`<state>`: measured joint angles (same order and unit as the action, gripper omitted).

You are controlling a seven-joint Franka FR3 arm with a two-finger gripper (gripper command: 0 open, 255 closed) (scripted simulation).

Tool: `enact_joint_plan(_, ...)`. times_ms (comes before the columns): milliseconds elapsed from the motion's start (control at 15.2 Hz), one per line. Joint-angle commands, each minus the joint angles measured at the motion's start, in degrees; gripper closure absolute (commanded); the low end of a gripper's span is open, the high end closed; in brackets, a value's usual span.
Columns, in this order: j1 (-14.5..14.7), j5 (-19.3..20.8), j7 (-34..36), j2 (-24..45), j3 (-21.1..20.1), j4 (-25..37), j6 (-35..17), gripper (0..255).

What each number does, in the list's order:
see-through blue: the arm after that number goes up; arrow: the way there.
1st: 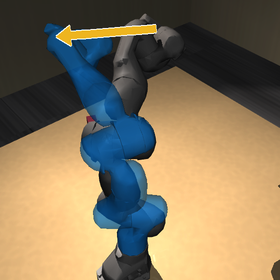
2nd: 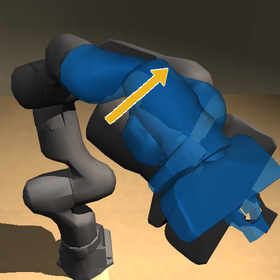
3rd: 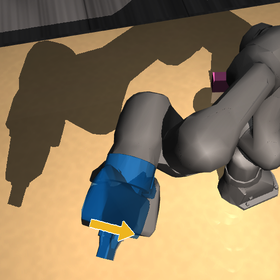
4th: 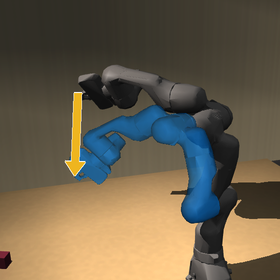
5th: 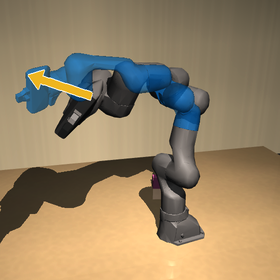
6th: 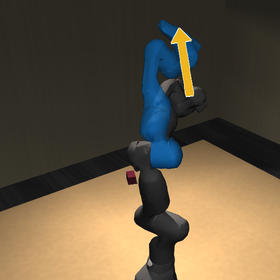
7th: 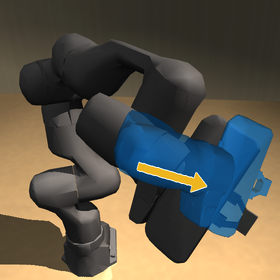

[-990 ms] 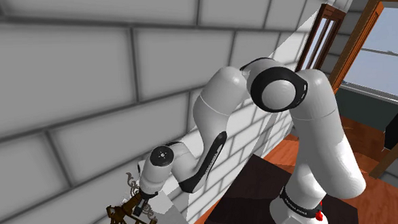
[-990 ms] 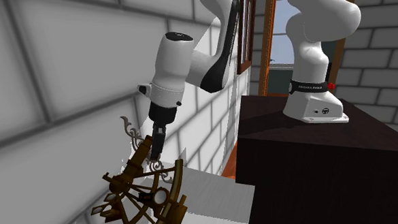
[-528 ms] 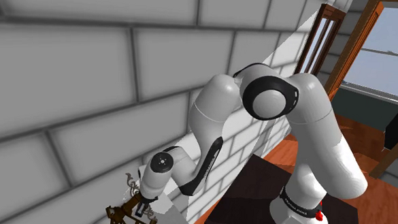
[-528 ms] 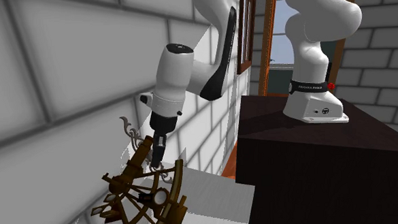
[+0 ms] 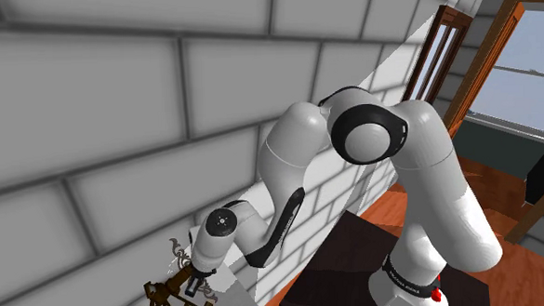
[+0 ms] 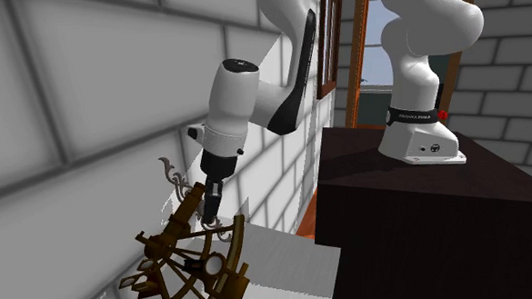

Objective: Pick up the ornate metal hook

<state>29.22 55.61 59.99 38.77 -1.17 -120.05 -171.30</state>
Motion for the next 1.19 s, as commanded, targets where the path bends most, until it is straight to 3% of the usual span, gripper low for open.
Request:
enact_joint_plan(0,0.13,0.11,0.19,0.05,0.13,0.05,-0.12,255)
enact_joint_plan(1122,-7.79,-9.03,-10.17,-11.43,-9.56,-5.59,7.08,255)
